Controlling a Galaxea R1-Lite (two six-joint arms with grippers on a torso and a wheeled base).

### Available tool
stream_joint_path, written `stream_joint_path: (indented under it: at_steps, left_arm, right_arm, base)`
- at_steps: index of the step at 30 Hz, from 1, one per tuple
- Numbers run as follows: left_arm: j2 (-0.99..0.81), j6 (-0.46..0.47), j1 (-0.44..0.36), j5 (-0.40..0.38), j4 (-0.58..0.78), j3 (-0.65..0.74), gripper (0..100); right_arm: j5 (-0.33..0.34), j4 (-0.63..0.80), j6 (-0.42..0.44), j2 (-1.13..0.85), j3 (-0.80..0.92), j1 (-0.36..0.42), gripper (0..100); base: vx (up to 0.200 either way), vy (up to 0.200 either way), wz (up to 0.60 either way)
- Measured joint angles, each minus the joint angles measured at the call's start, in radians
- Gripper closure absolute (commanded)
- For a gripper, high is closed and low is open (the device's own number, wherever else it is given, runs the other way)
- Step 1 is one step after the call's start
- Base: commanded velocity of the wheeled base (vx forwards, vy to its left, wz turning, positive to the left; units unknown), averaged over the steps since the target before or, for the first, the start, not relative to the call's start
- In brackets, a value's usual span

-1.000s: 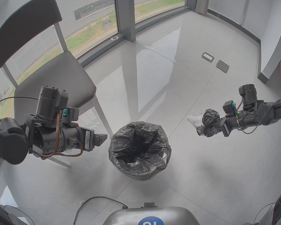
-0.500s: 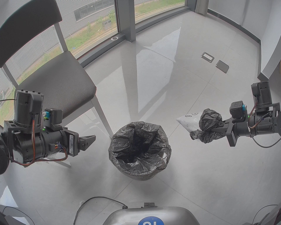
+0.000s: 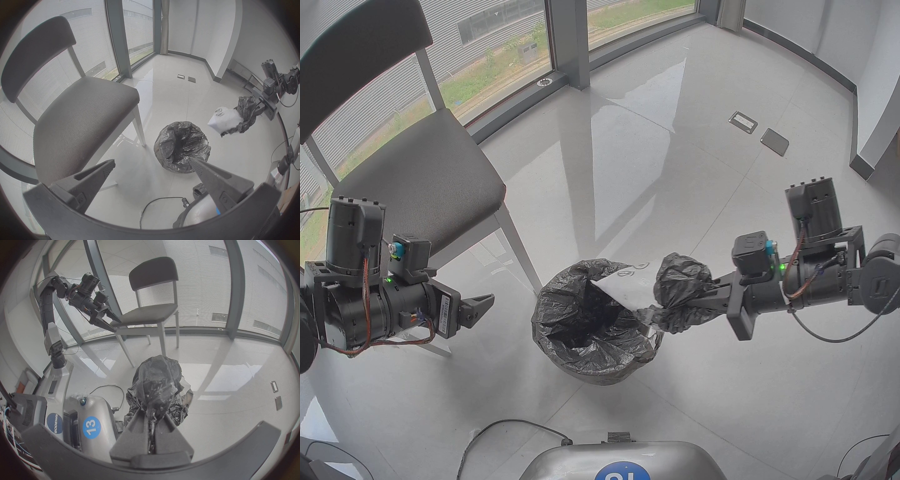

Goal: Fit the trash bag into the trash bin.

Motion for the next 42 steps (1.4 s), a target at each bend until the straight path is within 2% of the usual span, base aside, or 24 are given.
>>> stream_joint_path:
  at_steps: [12, 23, 24, 42]
  left_arm:
    - [0.020, 0.003, 0.020, -0.005, -0.057, -0.032, 0]
    - [0.021, -0.001, 0.034, -0.007, -0.074, -0.060, 0]
    - [0.021, -0.001, 0.035, -0.009, -0.074, -0.061, 0]
    - [0.027, -0.007, 0.041, -0.017, -0.076, -0.062, 0]
  right_arm:
    - [0.005, -0.043, 0.011, 0.243, -0.178, 0.072, 100]
    - [0.007, -0.041, 0.010, 0.402, -0.296, 0.074, 100]
    - [0.006, -0.042, 0.009, 0.410, -0.298, 0.071, 0]
    - [0.006, -0.044, 0.004, 0.472, -0.336, 0.051, 0]
  base:
    - [0.000, 0.000, 0.00]
    - [0.000, 0.000, 0.00]
    - [0.000, 0.000, 0.00]
    - [0.000, 0.000, 0.00]
